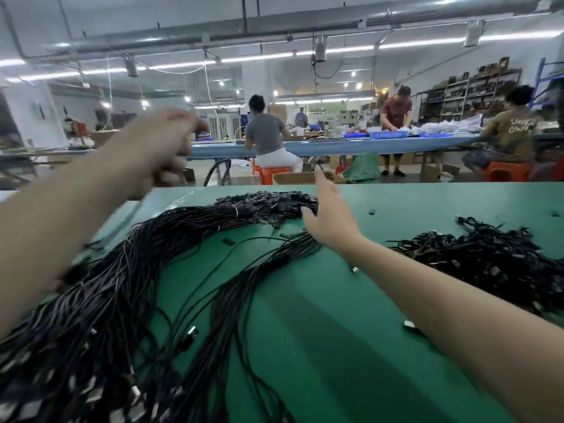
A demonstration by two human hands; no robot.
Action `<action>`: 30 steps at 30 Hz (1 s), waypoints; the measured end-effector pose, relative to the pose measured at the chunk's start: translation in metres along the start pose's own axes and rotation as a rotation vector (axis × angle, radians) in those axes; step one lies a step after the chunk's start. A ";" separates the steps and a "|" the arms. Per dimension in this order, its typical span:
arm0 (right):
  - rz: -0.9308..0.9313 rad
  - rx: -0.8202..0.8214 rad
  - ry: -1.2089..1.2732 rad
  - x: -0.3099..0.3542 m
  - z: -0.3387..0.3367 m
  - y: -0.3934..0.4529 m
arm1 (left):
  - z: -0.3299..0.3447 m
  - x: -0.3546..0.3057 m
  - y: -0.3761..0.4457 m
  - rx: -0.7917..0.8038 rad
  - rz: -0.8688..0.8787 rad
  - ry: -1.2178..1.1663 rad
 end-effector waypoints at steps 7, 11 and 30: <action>-0.377 -0.095 -0.050 0.092 -0.106 -0.102 | 0.167 -0.054 -0.056 0.305 0.168 0.305; -0.178 0.065 -0.127 0.054 -0.125 -0.134 | 0.228 -0.049 -0.095 0.386 0.173 0.253; 0.351 0.469 -0.439 -0.069 -0.165 -0.197 | 0.250 0.028 -0.119 0.650 -0.076 -0.257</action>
Point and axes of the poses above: each hand's wrist, its own y-axis towards the middle knuckle, its own z-axis out of the palm, x = y × z, the point moved 10 cm from there along y, towards the middle knuckle, and after that the axes turned 4 degrees about x, right-handed, at the moved point
